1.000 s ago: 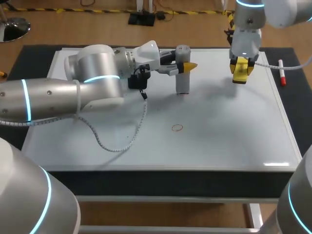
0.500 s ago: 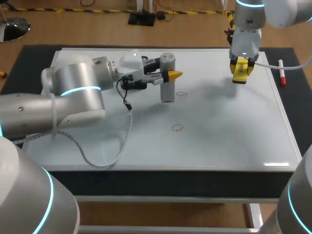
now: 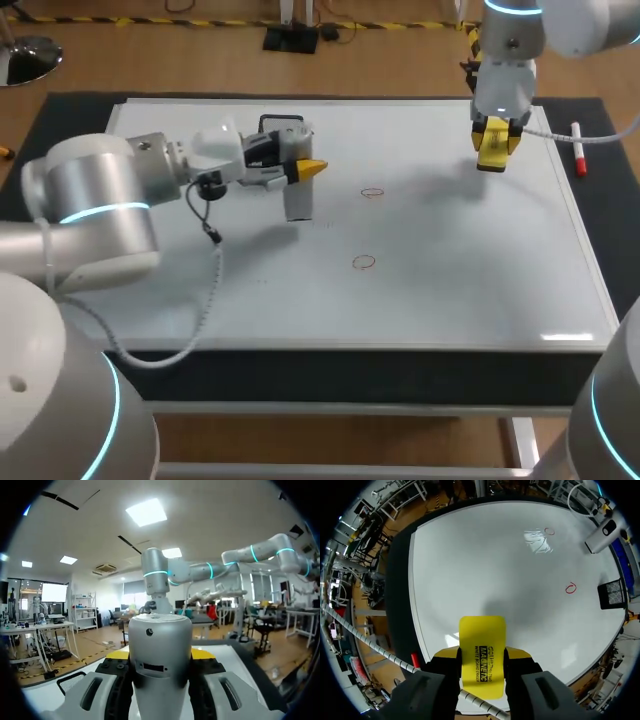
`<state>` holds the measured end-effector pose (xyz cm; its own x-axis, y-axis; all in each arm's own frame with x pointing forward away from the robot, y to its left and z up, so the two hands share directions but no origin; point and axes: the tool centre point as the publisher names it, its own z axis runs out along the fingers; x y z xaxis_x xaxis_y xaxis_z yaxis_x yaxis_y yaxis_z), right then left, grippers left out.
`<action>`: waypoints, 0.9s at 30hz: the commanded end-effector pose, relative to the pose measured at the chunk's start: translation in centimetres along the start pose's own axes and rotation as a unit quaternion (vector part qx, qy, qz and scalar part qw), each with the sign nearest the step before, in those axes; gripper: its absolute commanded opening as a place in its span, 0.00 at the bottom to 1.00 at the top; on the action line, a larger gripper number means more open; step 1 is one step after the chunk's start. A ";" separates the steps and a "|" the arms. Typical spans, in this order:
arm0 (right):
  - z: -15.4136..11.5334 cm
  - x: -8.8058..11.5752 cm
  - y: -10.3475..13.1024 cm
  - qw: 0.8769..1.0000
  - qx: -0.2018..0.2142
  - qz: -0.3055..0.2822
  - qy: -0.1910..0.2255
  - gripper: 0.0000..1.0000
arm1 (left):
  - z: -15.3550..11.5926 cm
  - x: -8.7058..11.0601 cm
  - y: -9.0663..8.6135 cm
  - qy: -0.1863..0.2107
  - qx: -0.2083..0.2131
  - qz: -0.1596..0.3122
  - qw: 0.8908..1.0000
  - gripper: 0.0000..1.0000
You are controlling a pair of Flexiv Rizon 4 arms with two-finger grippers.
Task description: Pick up the inspection probe, press it on each red-marked spot on the whiteboard one by one, put down the probe, pick up the eraser, and wipe off all the red marks.
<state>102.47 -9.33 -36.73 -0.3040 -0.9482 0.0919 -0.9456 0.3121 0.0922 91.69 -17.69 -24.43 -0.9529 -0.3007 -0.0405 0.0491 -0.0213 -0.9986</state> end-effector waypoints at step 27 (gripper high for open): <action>-0.1 0.1 0.0 1.000 0.001 -0.001 0.001 0.00 | -12.1 -6.4 0.6 0.033 0.015 -0.013 0.999 0.00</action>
<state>102.46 -9.32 -36.73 -0.3037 -0.9483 0.0919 -0.9457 0.3118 0.0922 93.79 -4.71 -24.72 -0.9670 -0.2541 -0.0188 0.0293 -0.0378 -0.9989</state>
